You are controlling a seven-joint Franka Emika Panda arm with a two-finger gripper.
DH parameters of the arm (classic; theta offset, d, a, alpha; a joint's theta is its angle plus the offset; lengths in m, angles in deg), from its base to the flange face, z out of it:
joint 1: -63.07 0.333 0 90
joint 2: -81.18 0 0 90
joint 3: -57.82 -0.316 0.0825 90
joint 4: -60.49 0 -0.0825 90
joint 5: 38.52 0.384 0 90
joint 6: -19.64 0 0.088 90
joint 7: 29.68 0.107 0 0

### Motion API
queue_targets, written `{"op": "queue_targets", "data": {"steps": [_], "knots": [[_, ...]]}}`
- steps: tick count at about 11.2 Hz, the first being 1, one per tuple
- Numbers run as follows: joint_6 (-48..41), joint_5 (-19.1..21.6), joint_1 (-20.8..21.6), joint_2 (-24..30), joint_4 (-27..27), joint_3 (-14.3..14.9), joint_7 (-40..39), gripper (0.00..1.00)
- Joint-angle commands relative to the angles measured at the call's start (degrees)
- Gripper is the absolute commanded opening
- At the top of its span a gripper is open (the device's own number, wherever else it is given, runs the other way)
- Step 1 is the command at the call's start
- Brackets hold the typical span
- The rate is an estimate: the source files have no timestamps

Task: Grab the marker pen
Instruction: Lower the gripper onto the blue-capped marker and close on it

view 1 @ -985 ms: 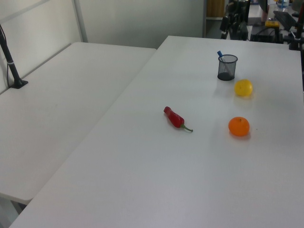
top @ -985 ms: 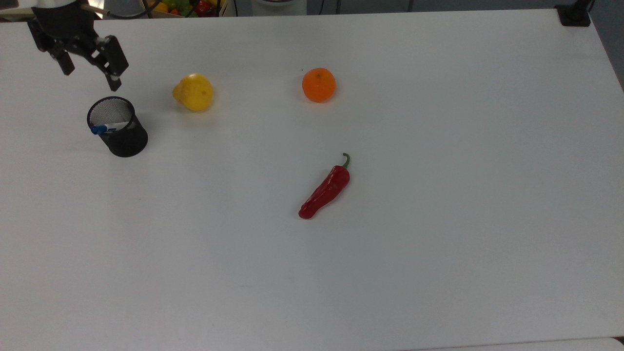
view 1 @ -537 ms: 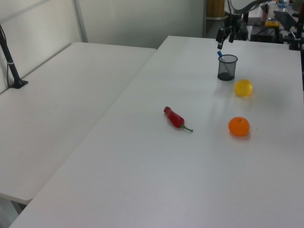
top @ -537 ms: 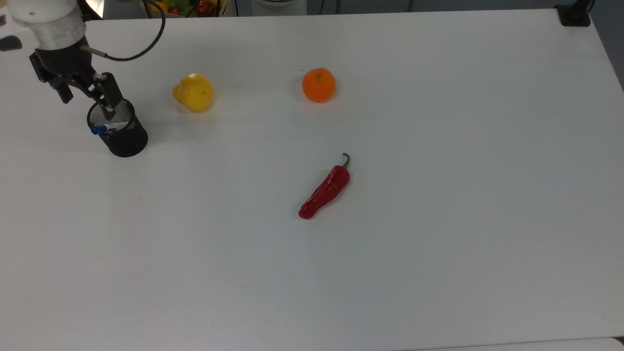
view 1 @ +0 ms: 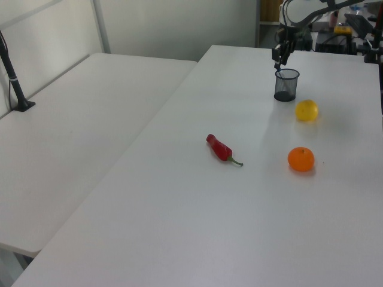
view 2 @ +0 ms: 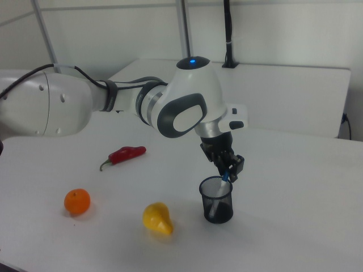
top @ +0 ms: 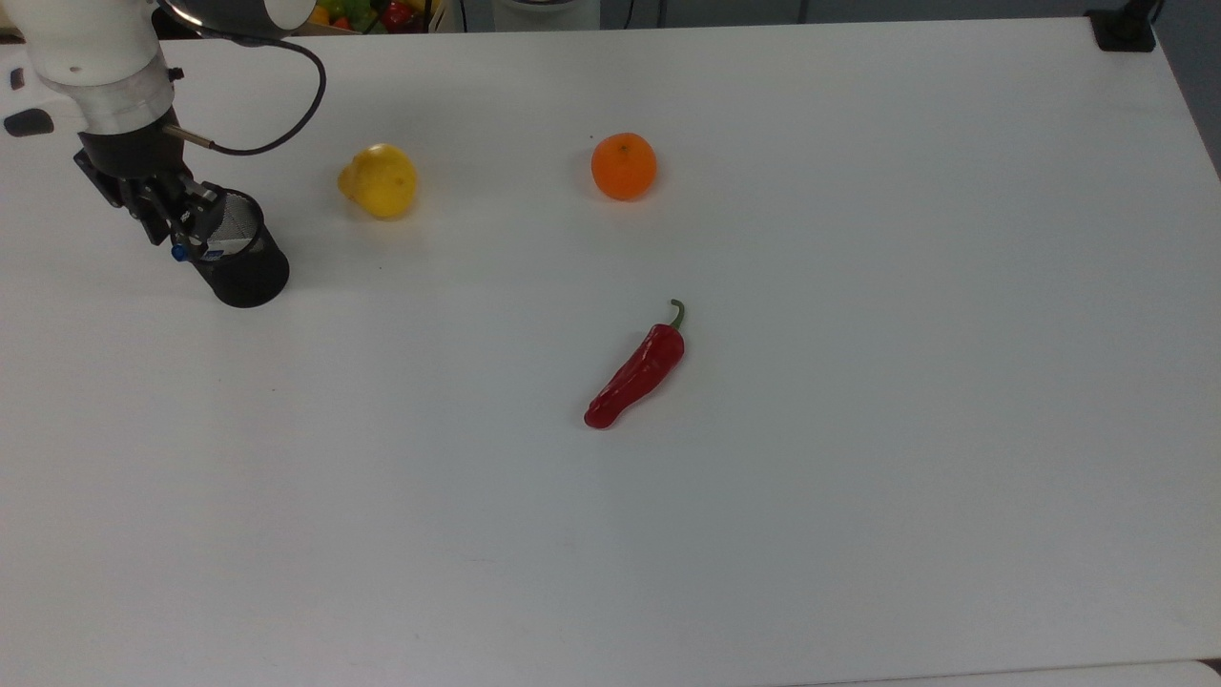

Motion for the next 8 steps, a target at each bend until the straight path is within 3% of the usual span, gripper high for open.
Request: {"op": "queue_targets", "data": {"steps": [1, 5, 8], "knots": [[0.83, 1.32, -0.55, -0.4, -0.83, -0.15, -0.38, 0.29], [0.83, 1.76, -0.73, -0.23, -1.0, -0.15, -0.56, 0.04], [0.13, 2.37, -0.73, 0.04, -3.79, -0.24, -0.56, 0.0]]}}
